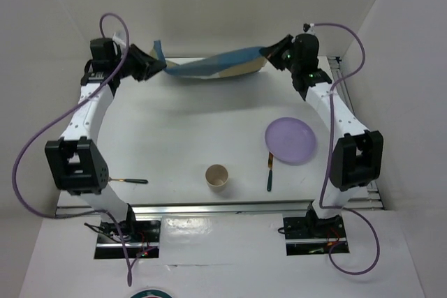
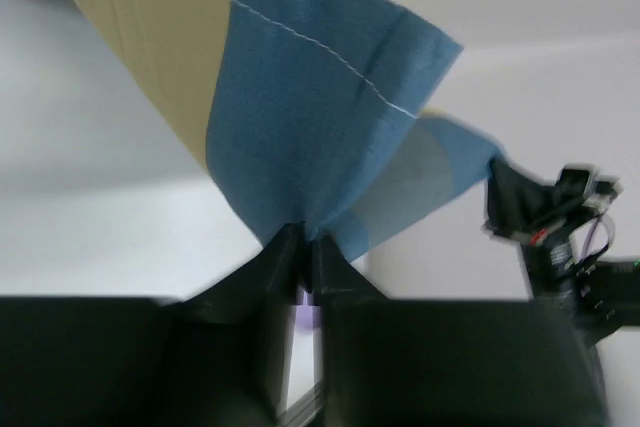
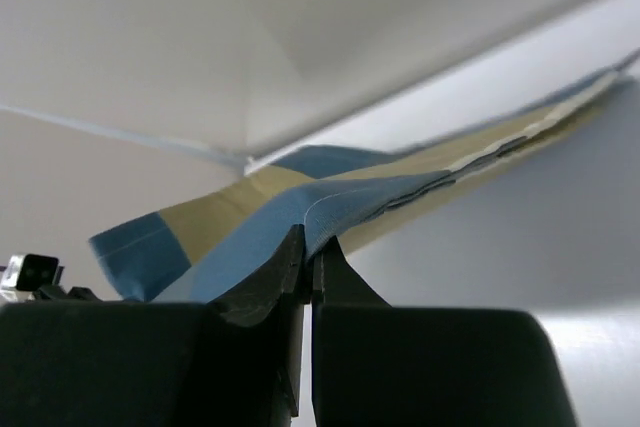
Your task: Set the dinner table for one person
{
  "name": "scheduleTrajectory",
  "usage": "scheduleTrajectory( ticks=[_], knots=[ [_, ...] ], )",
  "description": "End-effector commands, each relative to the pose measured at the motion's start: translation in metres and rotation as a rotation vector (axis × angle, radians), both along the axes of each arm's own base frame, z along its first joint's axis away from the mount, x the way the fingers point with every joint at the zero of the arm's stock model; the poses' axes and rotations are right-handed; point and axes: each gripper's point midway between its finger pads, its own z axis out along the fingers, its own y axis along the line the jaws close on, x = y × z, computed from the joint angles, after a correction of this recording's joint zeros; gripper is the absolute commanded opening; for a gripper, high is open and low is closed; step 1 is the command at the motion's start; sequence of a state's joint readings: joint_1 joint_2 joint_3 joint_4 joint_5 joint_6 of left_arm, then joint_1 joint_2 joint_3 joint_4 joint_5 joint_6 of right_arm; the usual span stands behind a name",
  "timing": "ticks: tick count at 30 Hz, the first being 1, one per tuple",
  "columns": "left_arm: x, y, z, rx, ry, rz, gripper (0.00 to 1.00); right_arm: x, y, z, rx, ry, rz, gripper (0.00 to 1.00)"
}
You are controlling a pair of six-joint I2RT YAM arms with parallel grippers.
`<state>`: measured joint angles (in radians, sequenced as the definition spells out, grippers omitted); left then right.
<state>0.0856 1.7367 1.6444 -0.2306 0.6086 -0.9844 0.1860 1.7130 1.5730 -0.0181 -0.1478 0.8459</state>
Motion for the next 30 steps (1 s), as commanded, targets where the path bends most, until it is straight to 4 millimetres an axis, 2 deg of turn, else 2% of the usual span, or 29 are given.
scheduleTrajectory(
  ticks=[1,2,3,4,5,6,8,9,12,13,15,16,17,18,19,20,21,22,23,24,25,26,27,28,29,30],
  knots=[
    [-0.056,-0.001,-0.014,0.039,0.007,-0.036,0.41,-0.044,0.014,0.004,-0.021,-0.032,0.074,0.0],
    [-0.078,-0.001,-0.01,0.058,-0.001,-0.027,0.72,-0.057,0.012,-0.042,-0.046,0.073,0.089,0.01],
    [-0.094,0.004,-0.047,0.099,0.076,0.002,0.87,-0.073,0.021,-0.061,-0.057,0.114,0.134,0.09],
    [-0.106,0.008,-0.058,0.129,0.106,0.021,0.95,-0.086,0.025,-0.078,-0.069,0.153,0.161,0.2],
    [-0.123,0.015,-0.072,0.158,0.176,0.045,1.0,-0.1,0.023,-0.086,-0.077,0.171,0.177,0.47],
    [-0.133,0.031,-0.074,0.223,0.188,0.124,1.0,-0.121,0.025,-0.124,-0.099,0.274,0.204,0.59],
    [-0.153,0.052,-0.09,0.305,0.274,0.21,1.0,-0.15,0.019,-0.154,-0.144,0.387,0.237,0.72],
    [-0.154,0.073,-0.088,0.359,0.292,0.306,1.0,-0.157,0.019,-0.161,-0.16,0.42,0.254,0.75],
    [-0.155,0.083,-0.081,0.411,0.273,0.341,0.94,-0.178,0.018,-0.174,-0.229,0.496,0.318,0.83],
    [-0.146,0.082,-0.073,0.416,0.222,0.32,0.9,-0.179,0.016,-0.176,-0.257,0.507,0.332,0.83],
    [-0.133,0.069,-0.085,0.406,0.227,0.25,0.71,-0.183,0.016,-0.18,-0.3,0.549,0.327,0.83],
    [-0.128,0.063,-0.087,0.416,0.226,0.217,0.65,-0.174,0.013,-0.176,-0.337,0.528,0.291,0.69],
    [-0.119,0.053,-0.107,0.428,0.275,0.169,0.52,-0.174,0.015,-0.177,-0.352,0.526,0.285,0.63],
    [-0.113,0.047,-0.114,0.431,0.292,0.146,0.47,-0.169,0.013,-0.176,-0.361,0.523,0.268,0.59],
    [-0.102,0.046,-0.115,0.477,0.283,0.138,0.45,-0.159,0.014,-0.169,-0.36,0.493,0.256,0.47],
    [-0.097,0.044,-0.124,0.495,0.315,0.13,0.43,-0.155,0.02,-0.167,-0.36,0.481,0.264,0.43],
    [-0.09,0.038,-0.15,0.528,0.381,0.1,0.43,-0.148,0.022,-0.178,-0.365,0.509,0.267,0.38],
    [-0.077,0.039,-0.147,0.549,0.38,0.113,0.43,-0.135,0.024,-0.169,-0.367,0.486,0.254,0.33],
    [-0.073,0.037,-0.154,0.572,0.402,0.096,0.43,-0.127,0.023,-0.172,-0.379,0.499,0.237,0.26],
    [-0.068,0.037,-0.161,0.584,0.419,0.082,0.45,-0.119,0.028,-0.193,-0.398,0.549,0.243,0.22],
    [-0.06,0.038,-0.166,0.592,0.423,0.074,0.45,-0.108,0.032,-0.185,-0.397,0.542,0.242,0.18],
    [-0.048,0.032,-0.177,0.603,0.444,0.048,0.45,-0.099,0.033,-0.189,-0.403,0.547,0.233,0.16],
    [-0.045,0.024,-0.183,0.615,0.451,0.02,0.45,-0.092,0.035,-0.195,-0.405,0.556,0.234,0.13],
    [-0.042,0.019,-0.19,0.619,0.466,0.004,0.45,-0.09,0.042,-0.219,-0.421,0.609,0.252,0.08],
    [-0.031,0.015,-0.188,0.634,0.445,0.0,0.45,-0.077,0.046,-0.214,-0.417,0.591,0.25,0.06],
    [-0.029,0.013,-0.208,0.648,0.489,-0.016,0.45,-0.073,0.048,-0.223,-0.422,0.611,0.252,0.03]
  ],
)
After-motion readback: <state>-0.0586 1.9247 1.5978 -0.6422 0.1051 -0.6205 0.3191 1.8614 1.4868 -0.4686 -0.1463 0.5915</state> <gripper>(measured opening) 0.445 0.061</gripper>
